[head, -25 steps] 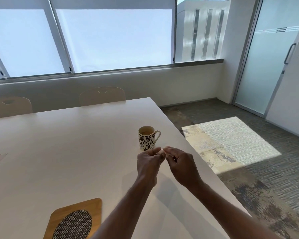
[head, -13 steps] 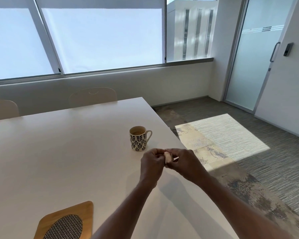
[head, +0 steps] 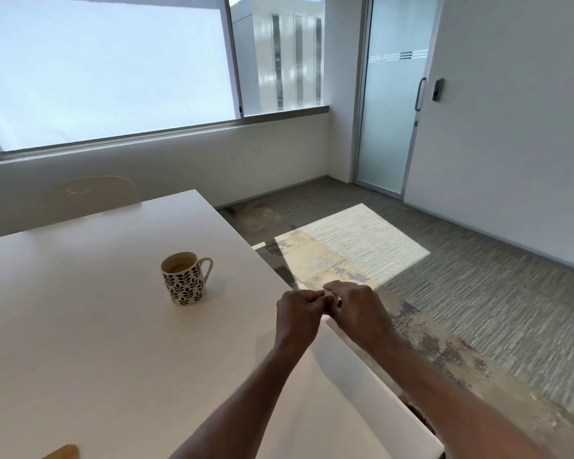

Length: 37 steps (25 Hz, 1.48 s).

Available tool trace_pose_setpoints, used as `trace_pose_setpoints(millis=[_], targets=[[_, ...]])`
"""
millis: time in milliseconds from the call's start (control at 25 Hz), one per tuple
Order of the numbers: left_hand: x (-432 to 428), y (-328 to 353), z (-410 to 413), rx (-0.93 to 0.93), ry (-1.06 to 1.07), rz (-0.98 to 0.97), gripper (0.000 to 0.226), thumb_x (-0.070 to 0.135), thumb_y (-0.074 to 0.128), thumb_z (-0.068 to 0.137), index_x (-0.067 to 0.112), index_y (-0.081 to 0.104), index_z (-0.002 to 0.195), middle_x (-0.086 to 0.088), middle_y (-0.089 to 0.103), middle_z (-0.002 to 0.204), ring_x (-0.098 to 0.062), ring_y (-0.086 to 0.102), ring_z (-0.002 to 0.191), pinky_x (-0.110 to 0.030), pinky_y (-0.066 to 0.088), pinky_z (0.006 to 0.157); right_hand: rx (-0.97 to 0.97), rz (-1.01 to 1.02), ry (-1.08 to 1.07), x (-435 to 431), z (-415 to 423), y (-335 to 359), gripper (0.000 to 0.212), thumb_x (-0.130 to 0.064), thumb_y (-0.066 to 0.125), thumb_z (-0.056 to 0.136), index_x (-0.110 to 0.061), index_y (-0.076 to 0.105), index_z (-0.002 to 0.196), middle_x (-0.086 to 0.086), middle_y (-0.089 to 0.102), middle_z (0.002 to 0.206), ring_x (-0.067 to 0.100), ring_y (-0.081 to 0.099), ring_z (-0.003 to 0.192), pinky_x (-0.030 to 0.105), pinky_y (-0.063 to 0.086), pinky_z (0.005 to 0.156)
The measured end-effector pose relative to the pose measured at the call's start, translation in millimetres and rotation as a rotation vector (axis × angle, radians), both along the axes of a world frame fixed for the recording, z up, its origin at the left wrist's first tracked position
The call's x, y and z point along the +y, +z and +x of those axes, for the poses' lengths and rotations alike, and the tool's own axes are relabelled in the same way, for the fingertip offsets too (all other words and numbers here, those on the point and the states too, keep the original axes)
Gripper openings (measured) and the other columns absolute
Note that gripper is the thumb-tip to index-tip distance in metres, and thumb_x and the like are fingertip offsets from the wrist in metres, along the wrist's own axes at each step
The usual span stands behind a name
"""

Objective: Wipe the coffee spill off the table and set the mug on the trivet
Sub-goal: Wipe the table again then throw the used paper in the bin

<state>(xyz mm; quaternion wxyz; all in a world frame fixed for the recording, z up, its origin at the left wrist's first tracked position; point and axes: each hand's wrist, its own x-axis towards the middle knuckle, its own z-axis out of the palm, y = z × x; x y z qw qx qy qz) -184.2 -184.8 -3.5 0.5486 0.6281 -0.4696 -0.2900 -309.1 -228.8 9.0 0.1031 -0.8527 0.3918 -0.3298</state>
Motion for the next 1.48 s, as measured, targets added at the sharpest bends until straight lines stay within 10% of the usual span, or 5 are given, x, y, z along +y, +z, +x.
trace_pose_setpoints(millis=[240,760,960,1160,1480], targets=[[-35.9,-9.5,-60.5,0.049,-0.111,0.021,0.018,0.020,0.070,0.084,0.020,0.080,0.068,-0.018,0.070,0.062,-0.013,0.051,0.055,-0.029,0.040,0.057,-0.004,0.085,-0.116,-21.9,-63.3,-7.8,0.013,-0.021,0.066,0.089,-0.009,0.072,0.090,0.008,0.073,0.078,0.020,0.069,0.071,0.039,0.056,0.062],[-81.7,-30.7,-148.1,0.015,-0.194,0.109,0.020,0.009,0.073,0.080,0.016,0.073,0.061,0.007,0.060,0.047,0.001,0.044,0.039,-0.014,0.031,0.039,-0.016,0.116,-0.297,-45.6,-146.1,-45.9,0.021,-0.011,0.060,0.093,-0.012,0.065,0.113,0.011,0.065,0.103,0.027,0.068,0.086,0.032,0.059,0.072],[-98.6,-48.2,-157.8,-0.350,-0.429,0.225,0.019,0.023,0.063,0.093,0.012,0.074,0.082,0.007,0.055,0.056,-0.001,0.039,0.039,-0.011,0.027,0.037,0.087,0.233,-0.373,-55.4,-172.3,-78.5,0.038,-0.010,0.063,0.091,-0.011,0.058,0.129,0.012,0.064,0.124,0.027,0.069,0.102,0.033,0.060,0.083],[-99.4,-65.3,-153.1,-0.635,-0.563,0.278,0.027,0.018,0.053,0.098,-0.001,0.065,0.112,-0.012,0.068,0.104,-0.024,0.064,0.097,-0.031,0.049,0.090,0.014,0.288,-0.573,-56.6,-184.7,-97.6,0.047,-0.003,0.059,0.091,-0.003,0.050,0.137,0.021,0.053,0.139,0.030,0.058,0.123,0.027,0.050,0.096],[-89.6,-46.4,-129.8,-0.649,-0.461,0.138,0.038,0.014,0.055,0.095,0.000,0.056,0.130,-0.019,0.061,0.131,-0.030,0.056,0.123,-0.033,0.041,0.103,0.003,0.133,-0.504,-73.9,-137.5,-66.5,0.032,-0.014,0.062,0.090,-0.002,0.062,0.119,0.018,0.065,0.117,0.029,0.063,0.109,0.034,0.054,0.089]])
